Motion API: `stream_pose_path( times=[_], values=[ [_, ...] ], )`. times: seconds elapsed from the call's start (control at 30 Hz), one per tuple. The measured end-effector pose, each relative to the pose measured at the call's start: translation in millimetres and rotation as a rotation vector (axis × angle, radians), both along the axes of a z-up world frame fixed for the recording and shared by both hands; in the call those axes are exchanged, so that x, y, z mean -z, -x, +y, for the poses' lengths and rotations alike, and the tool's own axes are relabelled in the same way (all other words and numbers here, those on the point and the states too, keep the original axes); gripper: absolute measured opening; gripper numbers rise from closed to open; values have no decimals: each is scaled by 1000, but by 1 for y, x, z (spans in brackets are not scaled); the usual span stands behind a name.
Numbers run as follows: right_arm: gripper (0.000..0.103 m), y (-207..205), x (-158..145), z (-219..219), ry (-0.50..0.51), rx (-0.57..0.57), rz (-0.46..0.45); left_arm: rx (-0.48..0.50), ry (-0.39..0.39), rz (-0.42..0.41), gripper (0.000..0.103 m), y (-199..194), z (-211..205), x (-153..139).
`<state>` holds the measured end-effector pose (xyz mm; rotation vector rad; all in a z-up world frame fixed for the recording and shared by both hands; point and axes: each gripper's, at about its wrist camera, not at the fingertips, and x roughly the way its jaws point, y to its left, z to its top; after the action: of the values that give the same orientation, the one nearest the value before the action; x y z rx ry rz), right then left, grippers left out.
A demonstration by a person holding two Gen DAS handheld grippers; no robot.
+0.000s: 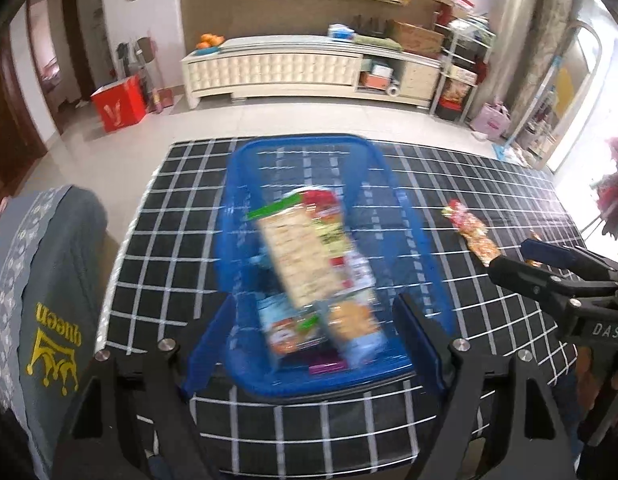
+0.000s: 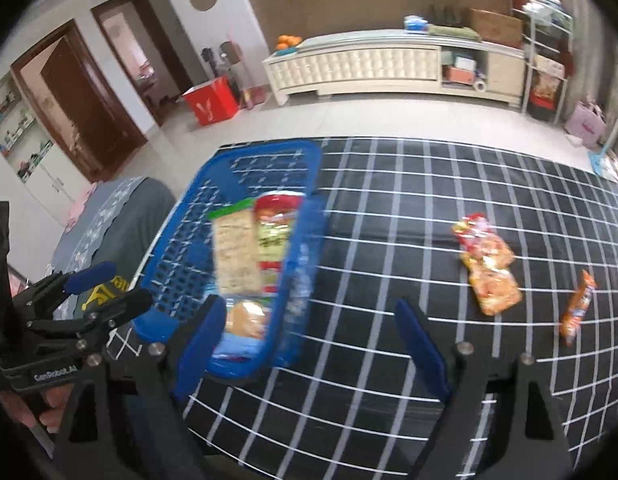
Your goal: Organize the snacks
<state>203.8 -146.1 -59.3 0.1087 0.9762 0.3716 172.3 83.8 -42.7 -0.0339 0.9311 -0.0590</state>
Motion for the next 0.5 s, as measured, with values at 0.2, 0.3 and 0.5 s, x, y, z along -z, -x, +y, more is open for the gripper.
stream_pose_path(
  times=[0.2, 0.3, 0.5],
  values=[
    [89, -4, -7, -59, 18, 58, 0, 88, -19, -7, 85, -17, -62, -3],
    [89, -8, -11, -86, 33, 81, -2, 110, -5, 5, 85, -27, -88, -2],
    [89, -22, -12, -129, 56, 106, -7, 172, 20, 29, 85, -49, -141, 6]
  ],
)
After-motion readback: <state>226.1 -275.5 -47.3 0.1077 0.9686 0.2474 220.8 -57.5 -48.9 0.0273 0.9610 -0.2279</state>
